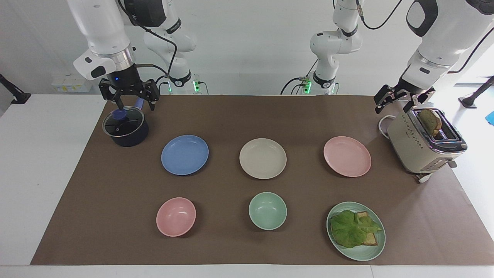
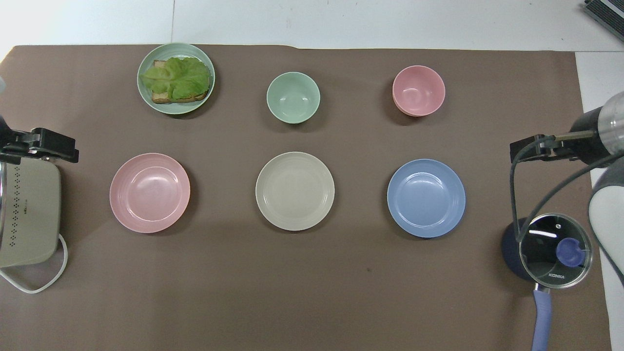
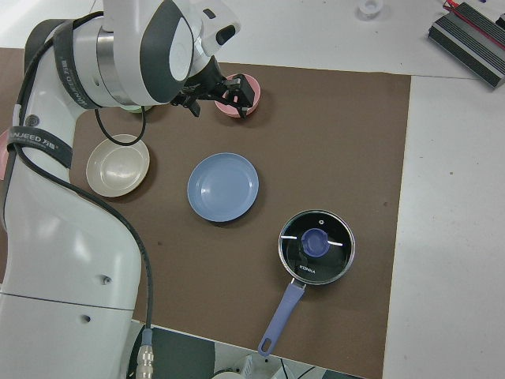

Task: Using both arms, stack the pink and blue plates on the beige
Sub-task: 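Reach the left gripper toward the rim of the pink plate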

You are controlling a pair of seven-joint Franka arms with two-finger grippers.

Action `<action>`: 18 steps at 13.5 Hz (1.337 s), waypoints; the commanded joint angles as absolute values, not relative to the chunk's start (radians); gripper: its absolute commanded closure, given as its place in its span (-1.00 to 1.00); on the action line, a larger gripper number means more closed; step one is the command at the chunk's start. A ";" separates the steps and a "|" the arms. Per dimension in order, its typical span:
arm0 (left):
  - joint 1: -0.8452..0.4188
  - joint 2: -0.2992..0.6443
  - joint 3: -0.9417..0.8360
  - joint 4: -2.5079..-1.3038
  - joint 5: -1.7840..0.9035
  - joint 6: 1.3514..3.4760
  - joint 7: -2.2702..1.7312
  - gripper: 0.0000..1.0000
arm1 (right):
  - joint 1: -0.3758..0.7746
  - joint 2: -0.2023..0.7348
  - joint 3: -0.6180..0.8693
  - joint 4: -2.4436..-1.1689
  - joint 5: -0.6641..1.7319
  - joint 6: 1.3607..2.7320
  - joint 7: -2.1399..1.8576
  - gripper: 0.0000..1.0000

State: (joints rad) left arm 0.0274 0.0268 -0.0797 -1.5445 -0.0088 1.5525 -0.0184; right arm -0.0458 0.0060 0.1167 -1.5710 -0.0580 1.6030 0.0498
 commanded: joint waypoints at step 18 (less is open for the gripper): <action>0.117 0.032 -0.074 -1.936 -0.009 1.939 -0.008 -1.00 | -0.055 -0.005 0.120 -1.571 -0.041 1.594 0.054 -1.00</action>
